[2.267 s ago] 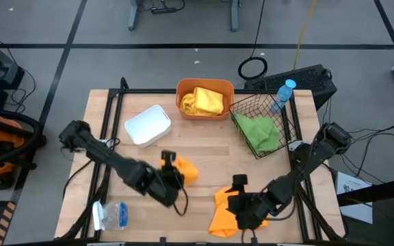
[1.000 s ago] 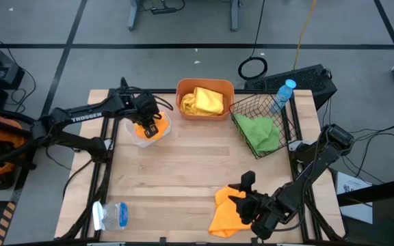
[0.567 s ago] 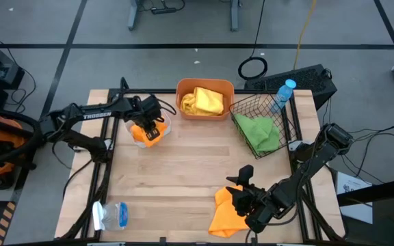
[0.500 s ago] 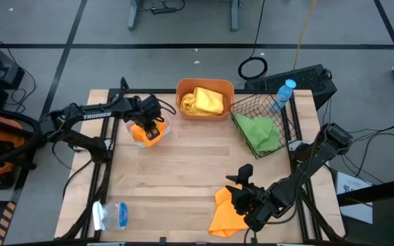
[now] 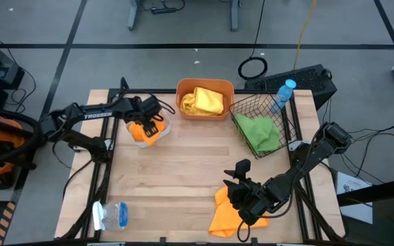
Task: Sort microfiber towel by color & place in baskets
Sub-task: Put the left orange towel into the white bin
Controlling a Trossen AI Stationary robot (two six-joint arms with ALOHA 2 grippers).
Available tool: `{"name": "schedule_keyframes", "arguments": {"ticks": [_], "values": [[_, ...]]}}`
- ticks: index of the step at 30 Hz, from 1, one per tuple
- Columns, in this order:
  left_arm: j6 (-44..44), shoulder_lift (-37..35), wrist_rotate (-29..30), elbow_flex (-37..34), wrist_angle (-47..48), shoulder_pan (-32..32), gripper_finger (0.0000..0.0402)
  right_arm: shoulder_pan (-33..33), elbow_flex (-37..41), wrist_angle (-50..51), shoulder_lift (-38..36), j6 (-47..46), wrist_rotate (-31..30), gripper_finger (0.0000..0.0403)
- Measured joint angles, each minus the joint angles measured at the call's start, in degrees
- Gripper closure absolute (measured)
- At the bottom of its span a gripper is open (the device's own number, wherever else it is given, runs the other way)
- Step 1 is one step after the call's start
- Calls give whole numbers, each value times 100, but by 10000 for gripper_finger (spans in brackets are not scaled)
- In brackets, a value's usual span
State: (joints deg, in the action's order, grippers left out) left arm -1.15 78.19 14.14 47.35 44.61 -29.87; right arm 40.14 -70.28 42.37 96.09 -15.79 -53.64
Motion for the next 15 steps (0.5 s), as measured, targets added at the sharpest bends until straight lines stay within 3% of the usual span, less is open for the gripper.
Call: {"name": "schedule_keyframes", "arguments": {"ticks": [9,15], "values": [[7,-434,148,0,262,-2,69,-9,0,0,0,0,148,220],[48,-799,156,0,610,-2,48,-49,0,0,0,2,148,220]]}}
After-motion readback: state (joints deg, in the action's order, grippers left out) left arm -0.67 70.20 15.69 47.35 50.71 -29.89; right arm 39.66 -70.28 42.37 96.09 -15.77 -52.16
